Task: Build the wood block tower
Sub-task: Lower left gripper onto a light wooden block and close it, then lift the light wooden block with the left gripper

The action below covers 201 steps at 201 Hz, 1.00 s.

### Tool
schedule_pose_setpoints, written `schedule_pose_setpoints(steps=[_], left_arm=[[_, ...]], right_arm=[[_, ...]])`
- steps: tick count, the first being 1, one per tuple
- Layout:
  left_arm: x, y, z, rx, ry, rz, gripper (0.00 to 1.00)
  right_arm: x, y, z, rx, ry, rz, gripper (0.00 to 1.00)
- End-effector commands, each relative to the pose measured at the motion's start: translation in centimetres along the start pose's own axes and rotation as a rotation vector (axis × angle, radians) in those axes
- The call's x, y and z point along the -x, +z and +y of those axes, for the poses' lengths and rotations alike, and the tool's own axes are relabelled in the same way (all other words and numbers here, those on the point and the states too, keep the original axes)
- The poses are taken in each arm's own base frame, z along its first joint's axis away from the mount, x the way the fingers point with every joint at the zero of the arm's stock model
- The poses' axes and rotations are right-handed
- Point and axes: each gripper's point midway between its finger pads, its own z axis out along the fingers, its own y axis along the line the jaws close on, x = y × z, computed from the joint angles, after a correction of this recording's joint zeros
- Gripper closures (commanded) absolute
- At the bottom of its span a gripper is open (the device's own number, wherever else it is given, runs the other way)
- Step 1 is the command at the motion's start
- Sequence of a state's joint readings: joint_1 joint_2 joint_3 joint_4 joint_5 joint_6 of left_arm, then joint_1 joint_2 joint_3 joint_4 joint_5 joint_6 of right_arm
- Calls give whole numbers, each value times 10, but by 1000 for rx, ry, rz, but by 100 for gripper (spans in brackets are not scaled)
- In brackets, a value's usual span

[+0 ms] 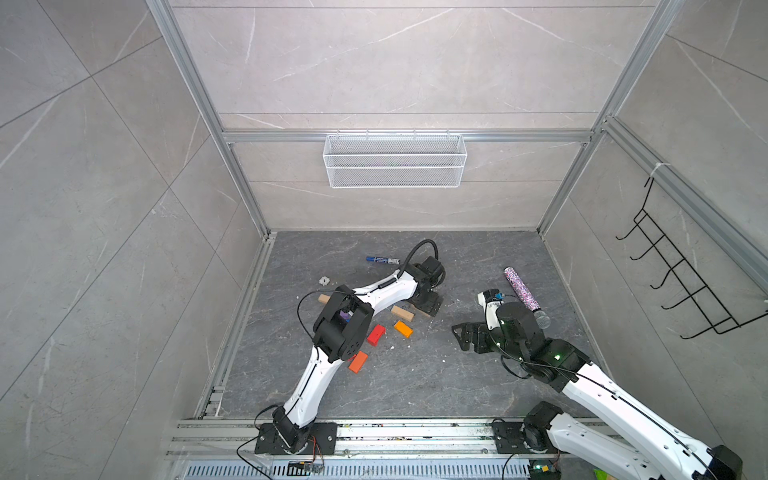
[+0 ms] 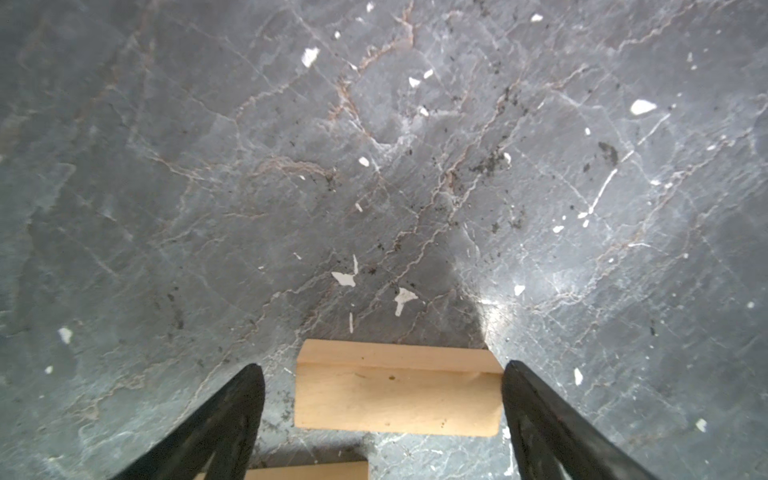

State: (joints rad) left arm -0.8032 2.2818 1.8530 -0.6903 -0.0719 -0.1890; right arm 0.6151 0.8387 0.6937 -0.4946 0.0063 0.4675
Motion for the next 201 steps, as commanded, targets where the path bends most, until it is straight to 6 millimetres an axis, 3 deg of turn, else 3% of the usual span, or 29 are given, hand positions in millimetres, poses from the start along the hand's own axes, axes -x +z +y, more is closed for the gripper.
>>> schedule_pose_setpoints(steps=[1, 69, 118, 132, 151, 201], left_arm=[[7, -18, -5, -29, 21, -35, 10], [-4, -11, -5, -33, 28, -7, 10], [-1, -10, -3, -20, 19, -17, 13], [0, -10, -2, -11, 12, -20, 16], [-1, -10, 0, -3, 1, -18, 29], [4, -26, 6, 5, -110, -45, 38]], right_arm=[[3, -4, 6, 17, -6, 6, 1], [0, -2, 4, 12, -2, 16, 1], [-2, -1, 3, 3, 3, 24, 1], [-2, -2, 2, 0, 5, 22, 1], [-1, -2, 1, -4, 7, 21, 1], [-3, -3, 2, -1, -1, 31, 1]])
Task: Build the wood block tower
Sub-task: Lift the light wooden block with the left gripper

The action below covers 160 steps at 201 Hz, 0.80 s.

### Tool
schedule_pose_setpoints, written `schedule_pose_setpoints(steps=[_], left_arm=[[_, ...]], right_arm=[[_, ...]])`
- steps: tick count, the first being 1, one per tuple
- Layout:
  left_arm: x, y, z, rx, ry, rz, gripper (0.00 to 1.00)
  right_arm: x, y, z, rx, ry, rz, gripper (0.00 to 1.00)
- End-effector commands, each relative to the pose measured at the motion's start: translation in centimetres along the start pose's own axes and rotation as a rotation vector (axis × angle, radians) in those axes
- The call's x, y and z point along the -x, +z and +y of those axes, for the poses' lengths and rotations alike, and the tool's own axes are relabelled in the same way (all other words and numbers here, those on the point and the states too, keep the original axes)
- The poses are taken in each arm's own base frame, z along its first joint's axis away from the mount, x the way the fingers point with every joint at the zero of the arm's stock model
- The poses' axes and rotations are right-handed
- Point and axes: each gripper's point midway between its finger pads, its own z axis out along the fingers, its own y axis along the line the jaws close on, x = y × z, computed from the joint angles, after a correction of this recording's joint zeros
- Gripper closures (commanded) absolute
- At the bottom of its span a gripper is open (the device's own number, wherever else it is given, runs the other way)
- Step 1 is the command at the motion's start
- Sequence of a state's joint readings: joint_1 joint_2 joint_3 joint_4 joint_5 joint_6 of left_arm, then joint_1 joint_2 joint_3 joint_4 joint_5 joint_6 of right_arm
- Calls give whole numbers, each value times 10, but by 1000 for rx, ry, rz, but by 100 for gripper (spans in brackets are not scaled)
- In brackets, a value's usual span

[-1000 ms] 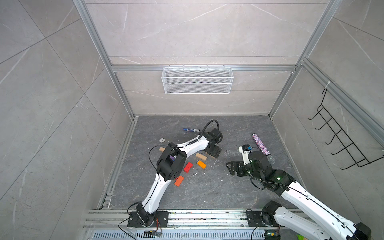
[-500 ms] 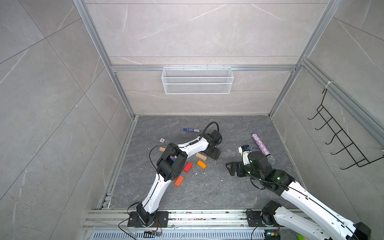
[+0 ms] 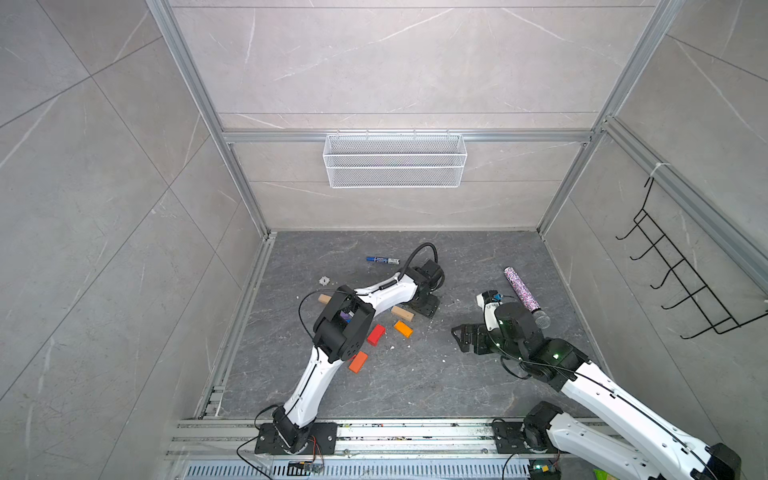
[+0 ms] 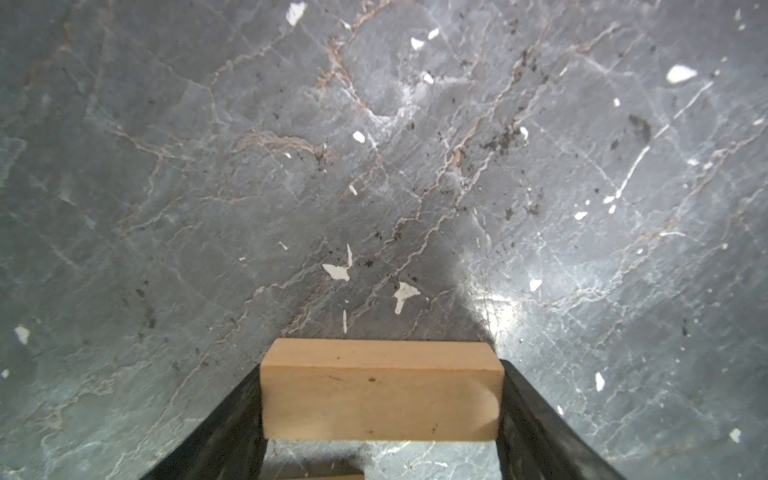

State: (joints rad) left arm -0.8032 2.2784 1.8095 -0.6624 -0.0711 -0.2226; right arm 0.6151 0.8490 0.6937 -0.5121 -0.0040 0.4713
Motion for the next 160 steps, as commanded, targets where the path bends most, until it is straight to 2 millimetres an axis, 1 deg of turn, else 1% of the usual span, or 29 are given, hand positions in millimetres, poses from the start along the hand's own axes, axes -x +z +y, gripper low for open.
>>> schedule_pose_setpoints(steps=[1, 28, 49, 72, 97, 119, 148, 160], left_arm=[[13, -34, 5, 5, -78, -58, 38], [19, -54, 17, 44, -136, -85, 40], [21, -72, 32, 84, -187, -105, 40], [20, -85, 49, 107, -246, -124, 40], [12, -87, 68, 122, -315, -117, 40], [4, -83, 84, 161, -366, -99, 40], [-2, -74, 98, 190, -411, -66, 40], [-3, -70, 100, 200, -419, -58, 40]], right_arm=[[4, -6, 3, 3, -5, 1, 1], [6, -8, 6, 14, -10, -3, 1], [7, -7, 8, 25, -5, -7, 1], [6, -6, 13, 55, 0, -10, 1], [5, -5, 24, 126, -8, -13, 1], [4, -6, 30, 169, -17, -23, 1], [2, -8, 29, 175, -23, -38, 1], [2, -8, 26, 165, -21, -45, 1]])
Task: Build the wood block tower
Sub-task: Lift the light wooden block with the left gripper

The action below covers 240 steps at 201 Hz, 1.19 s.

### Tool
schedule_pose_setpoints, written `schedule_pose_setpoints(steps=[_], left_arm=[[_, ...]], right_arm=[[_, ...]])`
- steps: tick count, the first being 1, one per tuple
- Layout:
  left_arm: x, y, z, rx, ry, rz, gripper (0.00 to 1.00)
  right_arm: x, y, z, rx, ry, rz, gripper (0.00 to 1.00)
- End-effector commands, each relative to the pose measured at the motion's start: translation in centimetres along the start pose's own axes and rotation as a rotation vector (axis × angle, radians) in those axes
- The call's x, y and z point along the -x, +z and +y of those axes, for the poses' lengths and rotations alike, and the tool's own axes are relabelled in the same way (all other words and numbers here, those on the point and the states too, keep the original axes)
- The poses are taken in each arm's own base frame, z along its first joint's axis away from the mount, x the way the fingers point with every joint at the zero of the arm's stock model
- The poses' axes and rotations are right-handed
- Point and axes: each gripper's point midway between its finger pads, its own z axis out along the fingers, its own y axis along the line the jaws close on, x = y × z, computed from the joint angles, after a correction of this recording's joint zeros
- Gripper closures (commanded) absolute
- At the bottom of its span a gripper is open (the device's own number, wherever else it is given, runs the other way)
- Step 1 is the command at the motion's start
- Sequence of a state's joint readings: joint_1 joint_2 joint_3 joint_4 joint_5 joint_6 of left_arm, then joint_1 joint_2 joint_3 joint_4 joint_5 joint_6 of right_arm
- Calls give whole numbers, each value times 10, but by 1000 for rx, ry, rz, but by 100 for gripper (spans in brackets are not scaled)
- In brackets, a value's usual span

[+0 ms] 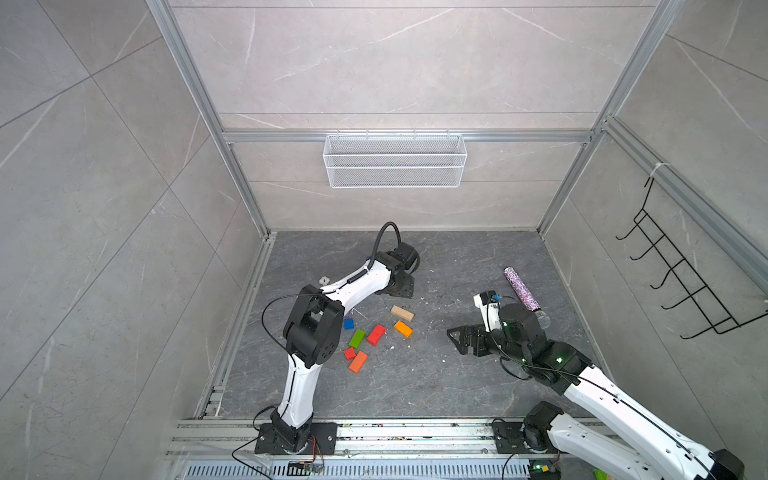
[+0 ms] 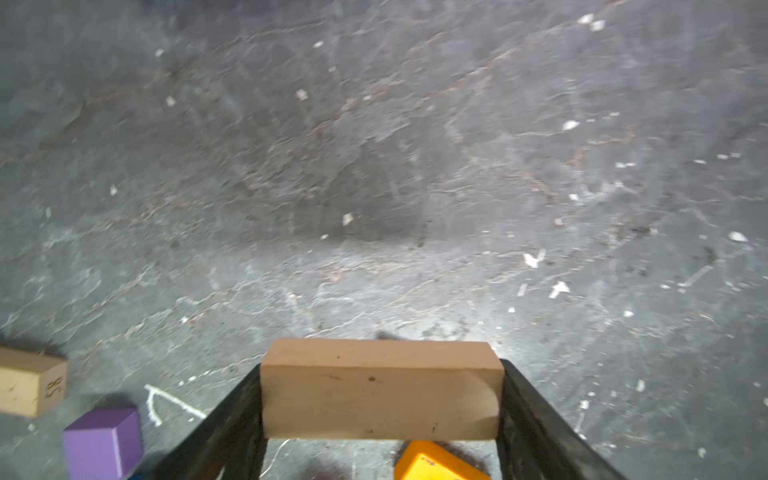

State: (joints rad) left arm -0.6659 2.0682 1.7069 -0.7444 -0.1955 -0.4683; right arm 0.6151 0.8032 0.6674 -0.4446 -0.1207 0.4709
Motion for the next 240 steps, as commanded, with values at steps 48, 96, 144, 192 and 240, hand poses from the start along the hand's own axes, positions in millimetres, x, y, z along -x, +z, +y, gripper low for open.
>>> schedule_pose_setpoints(steps=[48, 96, 144, 192, 240], left_arm=[[-1, 22, 17, 52, -71, 36, 40], [-6, 38, 24, 49, -89, 53, 40], [-9, 51, 29, 62, -79, 61, 40], [-12, 59, 29, 60, -93, 80, 40], [-20, 66, 33, 81, -131, 103, 40]], right_arm=[[1, -1, 2, 15, -9, -28, 1], [2, 2, 1, 8, -5, -23, 1], [1, 5, 1, 8, -4, -14, 1], [-1, 6, 0, 5, -3, -9, 1], [-1, 7, 0, 5, -4, -7, 1]])
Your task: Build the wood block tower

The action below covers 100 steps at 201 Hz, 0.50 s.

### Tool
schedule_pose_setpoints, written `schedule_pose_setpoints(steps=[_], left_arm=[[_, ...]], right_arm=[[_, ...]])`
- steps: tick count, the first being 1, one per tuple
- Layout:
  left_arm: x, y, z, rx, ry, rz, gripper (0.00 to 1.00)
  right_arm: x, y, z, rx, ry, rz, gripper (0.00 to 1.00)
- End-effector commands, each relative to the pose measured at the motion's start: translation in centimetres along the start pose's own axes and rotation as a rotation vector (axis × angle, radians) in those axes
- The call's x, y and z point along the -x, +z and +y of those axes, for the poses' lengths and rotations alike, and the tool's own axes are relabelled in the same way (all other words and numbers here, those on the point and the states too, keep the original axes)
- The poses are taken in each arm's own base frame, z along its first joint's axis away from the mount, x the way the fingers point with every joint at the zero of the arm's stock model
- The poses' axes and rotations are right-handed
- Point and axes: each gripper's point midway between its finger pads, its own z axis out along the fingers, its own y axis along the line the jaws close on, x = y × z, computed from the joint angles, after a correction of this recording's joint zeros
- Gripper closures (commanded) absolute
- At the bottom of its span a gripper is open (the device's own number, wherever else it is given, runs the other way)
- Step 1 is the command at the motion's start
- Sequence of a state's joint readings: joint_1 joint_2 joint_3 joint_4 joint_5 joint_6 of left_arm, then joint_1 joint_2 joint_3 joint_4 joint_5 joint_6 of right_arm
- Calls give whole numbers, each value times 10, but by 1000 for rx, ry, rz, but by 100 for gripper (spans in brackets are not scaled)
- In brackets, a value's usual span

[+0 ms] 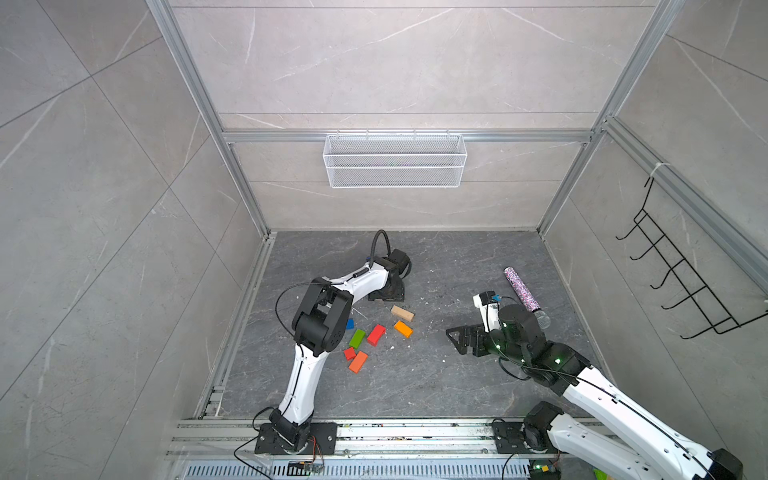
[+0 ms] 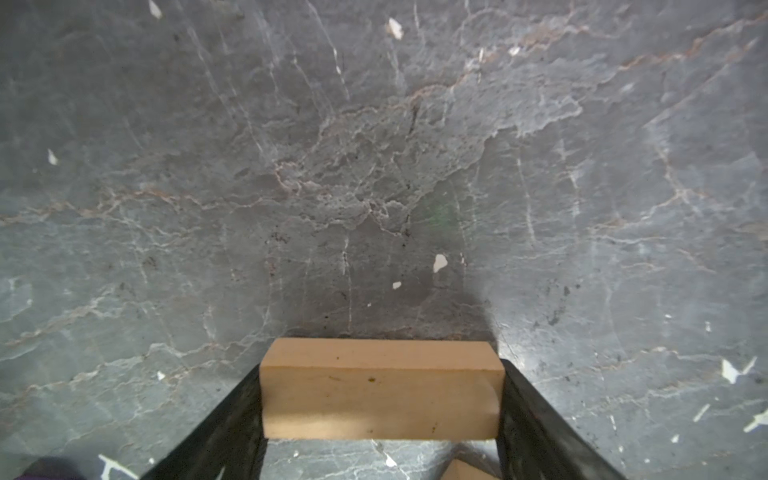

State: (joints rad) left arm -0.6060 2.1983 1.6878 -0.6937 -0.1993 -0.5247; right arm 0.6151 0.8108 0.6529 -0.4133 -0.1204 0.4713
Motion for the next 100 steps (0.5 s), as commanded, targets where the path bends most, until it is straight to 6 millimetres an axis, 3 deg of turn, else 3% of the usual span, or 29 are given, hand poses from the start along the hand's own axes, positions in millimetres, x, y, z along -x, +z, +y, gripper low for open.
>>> schedule_pose_setpoints(steps=[1, 35, 100], left_arm=[[-5, 5, 4, 9, -35, 21, 40], [-7, 6, 5, 19, -37, 24, 35], [-12, 5, 9, 30, -39, 34, 16]], right_arm=[[-2, 3, 0, 1, -4, 1, 1], [-3, 3, -1, -2, -3, 6, 1], [-5, 4, -1, 2, 9, 12, 1]])
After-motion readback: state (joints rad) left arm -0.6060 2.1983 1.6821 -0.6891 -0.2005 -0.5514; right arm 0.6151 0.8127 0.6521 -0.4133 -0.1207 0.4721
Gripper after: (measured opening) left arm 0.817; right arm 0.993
